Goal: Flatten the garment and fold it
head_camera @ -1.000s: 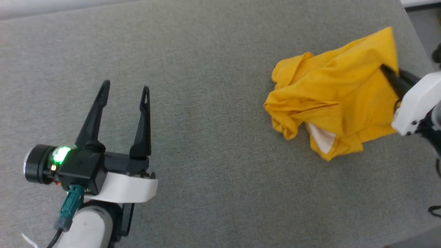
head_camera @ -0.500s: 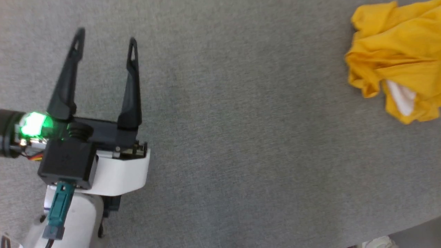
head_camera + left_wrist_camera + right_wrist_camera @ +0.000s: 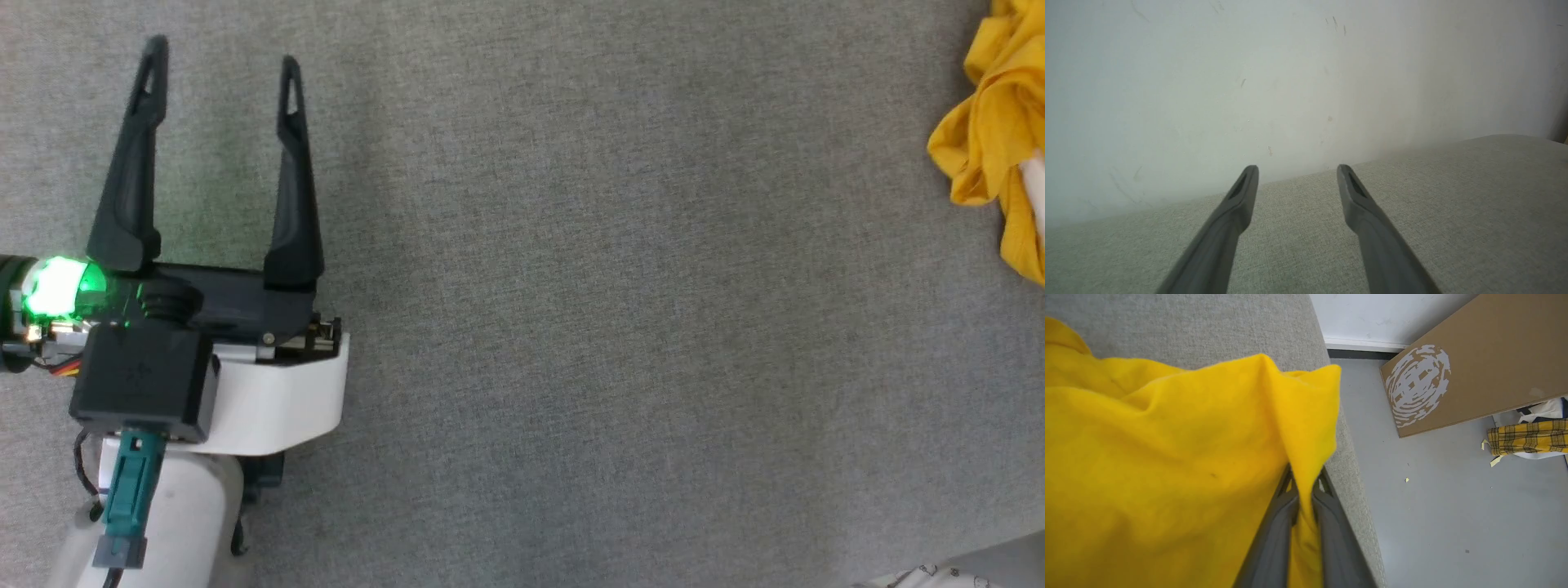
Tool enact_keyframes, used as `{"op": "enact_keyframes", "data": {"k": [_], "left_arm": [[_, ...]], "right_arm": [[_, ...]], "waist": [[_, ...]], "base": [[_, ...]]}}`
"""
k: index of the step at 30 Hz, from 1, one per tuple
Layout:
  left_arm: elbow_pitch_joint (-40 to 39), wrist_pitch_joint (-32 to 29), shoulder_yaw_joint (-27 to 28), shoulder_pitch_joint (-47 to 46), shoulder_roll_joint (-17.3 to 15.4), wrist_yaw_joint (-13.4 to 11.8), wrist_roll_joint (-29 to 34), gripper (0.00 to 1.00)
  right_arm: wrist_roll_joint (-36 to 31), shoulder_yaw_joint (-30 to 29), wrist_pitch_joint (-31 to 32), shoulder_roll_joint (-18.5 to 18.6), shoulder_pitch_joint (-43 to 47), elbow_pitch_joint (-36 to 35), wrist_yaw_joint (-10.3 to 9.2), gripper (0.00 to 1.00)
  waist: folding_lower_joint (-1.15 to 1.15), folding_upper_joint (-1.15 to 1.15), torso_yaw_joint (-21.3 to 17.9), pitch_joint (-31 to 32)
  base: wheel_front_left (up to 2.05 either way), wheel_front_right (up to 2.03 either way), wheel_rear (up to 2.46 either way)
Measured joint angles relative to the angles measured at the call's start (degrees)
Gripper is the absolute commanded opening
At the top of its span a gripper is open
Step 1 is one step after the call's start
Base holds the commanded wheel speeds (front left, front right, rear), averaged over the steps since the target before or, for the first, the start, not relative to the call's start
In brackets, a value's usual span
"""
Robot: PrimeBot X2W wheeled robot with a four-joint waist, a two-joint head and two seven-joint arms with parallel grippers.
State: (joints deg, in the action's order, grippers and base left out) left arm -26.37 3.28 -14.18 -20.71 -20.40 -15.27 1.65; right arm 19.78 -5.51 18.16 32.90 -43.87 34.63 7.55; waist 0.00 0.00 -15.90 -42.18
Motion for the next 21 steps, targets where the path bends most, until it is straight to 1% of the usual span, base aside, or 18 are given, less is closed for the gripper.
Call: {"op": "enact_keyframes", "data": {"k": [1, 2, 6, 10, 14, 15, 17, 21], "left_arm": [[0.01, 0.03, 0.04, 0.00, 0.05, 0.00, -0.03, 1.00], [0.03, 0.45, 0.08, 0.00, 0.18, -0.10, -0.04, 1.00], [0.42, 2.88, 0.38, 0.01, 0.34, -0.56, -0.18, 1.00], [1.18, 5.82, 0.68, 0.13, 0.70, -0.90, -1.49, 1.00], [2.01, 7.21, 1.01, 0.97, 1.49, -1.04, -3.30, 1.00], [2.78, 7.78, 1.35, 1.85, 2.37, -1.51, -5.00, 1.00], [3.23, 8.06, 1.47, 2.33, 2.89, -1.59, -5.86, 1.00], [5.12, 9.46, 1.44, 4.28, 4.15, -1.83, -8.49, 1.00]], "right_arm": [[-0.19, -0.02, -0.21, 0.00, -0.27, 0.47, 0.00, 0.91], [-0.25, -0.08, -0.45, 0.00, -0.53, 0.88, 0.00, 1.00], [-1.29, -0.44, -1.15, 0.09, -1.09, 1.99, 0.00, 1.00], [-1.60, -0.64, -1.71, 0.10, -1.36, 2.71, 0.00, 1.00], [-1.59, -0.88, -2.43, 0.10, -1.32, 2.78, 0.00, 1.00], [-1.51, -1.09, -3.30, 0.12, -1.10, 2.37, 0.00, 1.00], [-1.26, -1.33, -3.75, 0.08, -0.70, 2.01, 0.00, 1.00], [0.47, -1.96, -6.20, -0.45, 2.65, -1.16, 0.00, 1.00]], "waist": [[0.00, 0.00, 0.02, -0.12], [0.00, 0.00, 0.04, -0.13], [0.00, 0.00, 0.16, 0.65], [0.00, 0.00, 0.36, 2.18], [0.00, 0.00, 0.58, 3.77], [-0.01, 0.00, 0.79, 5.07], [0.00, 0.00, 0.93, 5.78], [-0.01, 0.00, 1.61, 9.00]], "base": [[0.00, 0.00, 0.00], [0.00, 0.00, 0.00], [0.00, 0.00, 0.00], [0.00, 0.00, 0.00], [0.00, 0.00, 0.00], [0.00, 0.00, 0.00], [0.00, 0.00, 0.00], [0.00, 0.00, 0.00]]}}
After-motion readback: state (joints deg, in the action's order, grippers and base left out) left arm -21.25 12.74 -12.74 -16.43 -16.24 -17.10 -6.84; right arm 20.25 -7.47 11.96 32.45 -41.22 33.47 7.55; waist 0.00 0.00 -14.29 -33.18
